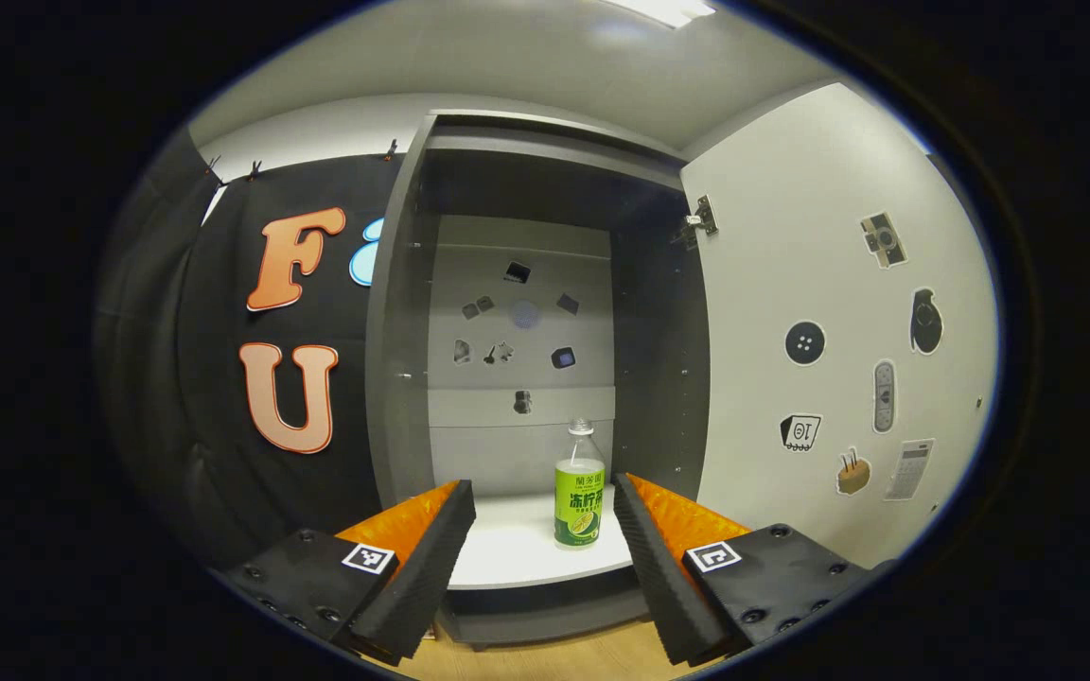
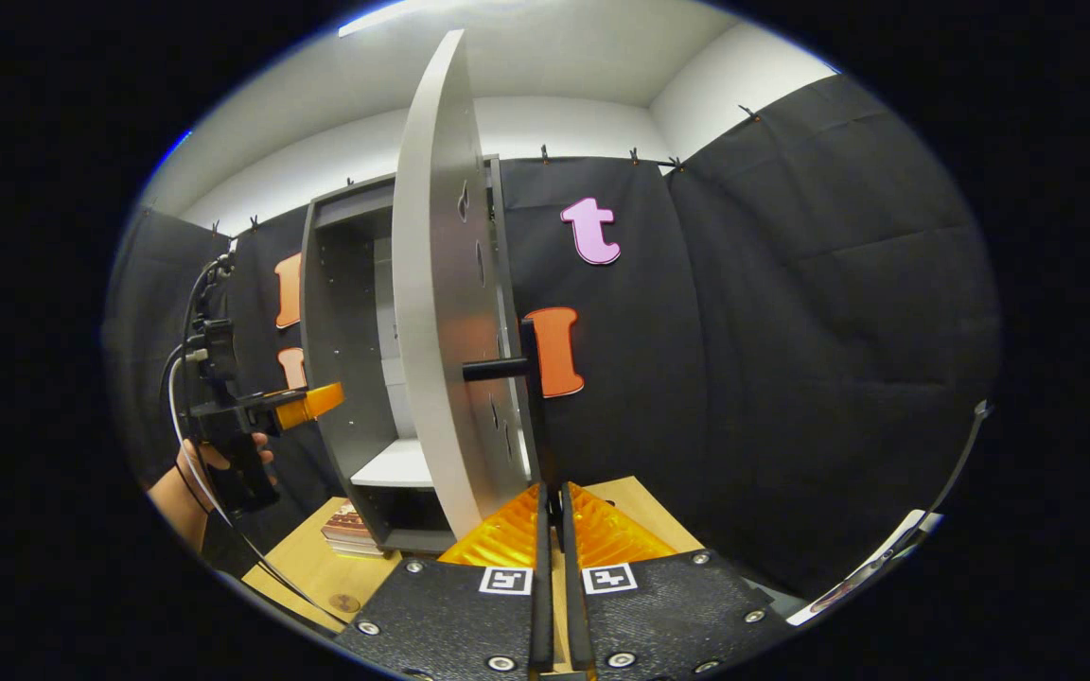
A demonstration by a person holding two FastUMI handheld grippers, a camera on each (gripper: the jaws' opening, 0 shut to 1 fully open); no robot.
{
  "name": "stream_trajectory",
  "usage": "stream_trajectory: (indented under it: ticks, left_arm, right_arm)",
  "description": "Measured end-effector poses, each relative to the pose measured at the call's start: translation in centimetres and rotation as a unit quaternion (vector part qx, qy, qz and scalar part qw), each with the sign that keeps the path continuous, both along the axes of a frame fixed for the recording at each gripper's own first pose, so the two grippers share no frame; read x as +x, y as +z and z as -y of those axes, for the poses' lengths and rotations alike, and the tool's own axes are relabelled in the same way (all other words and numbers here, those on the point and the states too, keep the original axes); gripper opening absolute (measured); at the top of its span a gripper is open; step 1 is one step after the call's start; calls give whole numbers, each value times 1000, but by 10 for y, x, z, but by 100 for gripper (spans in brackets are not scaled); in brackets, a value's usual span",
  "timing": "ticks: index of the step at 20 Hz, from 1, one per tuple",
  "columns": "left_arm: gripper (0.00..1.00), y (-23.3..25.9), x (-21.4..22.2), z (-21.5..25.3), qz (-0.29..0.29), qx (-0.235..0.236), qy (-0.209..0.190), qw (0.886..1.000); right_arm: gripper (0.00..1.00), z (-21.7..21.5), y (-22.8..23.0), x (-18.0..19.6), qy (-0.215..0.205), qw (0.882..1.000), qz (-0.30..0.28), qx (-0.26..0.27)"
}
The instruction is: Open the cabinet door with the right hand, grasp the bottle in the cabinet with the left hand and place it on the coaster, then close the cabinet door with the right hand.
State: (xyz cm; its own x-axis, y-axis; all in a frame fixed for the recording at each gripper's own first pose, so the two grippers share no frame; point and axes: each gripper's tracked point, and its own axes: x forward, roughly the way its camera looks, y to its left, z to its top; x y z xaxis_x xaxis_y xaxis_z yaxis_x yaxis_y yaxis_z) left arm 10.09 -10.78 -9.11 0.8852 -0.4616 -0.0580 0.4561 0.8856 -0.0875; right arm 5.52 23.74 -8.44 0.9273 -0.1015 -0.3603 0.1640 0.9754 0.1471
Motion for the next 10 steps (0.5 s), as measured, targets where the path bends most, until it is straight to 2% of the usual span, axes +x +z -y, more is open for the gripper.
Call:
stream_trajectory:
  ticks: [2,4,6,10]
  left_arm:
    - [96,-6,5,4,0,10,6,1000]
    - [93,-13,8,12,-4,15,3,1000]
    - [96,-20,15,19,-9,13,5,1000]
    - [93,-43,29,38,-34,24,5,999]
  right_arm:
    - [6,3,-2,-5,2,1000,-10,-15]
    - [5,1,-4,-5,3,1000,-14,-26]
    - [5,0,-1,-4,6,1000,-7,-18]
    - [8,4,8,-8,13,1000,6,-8]
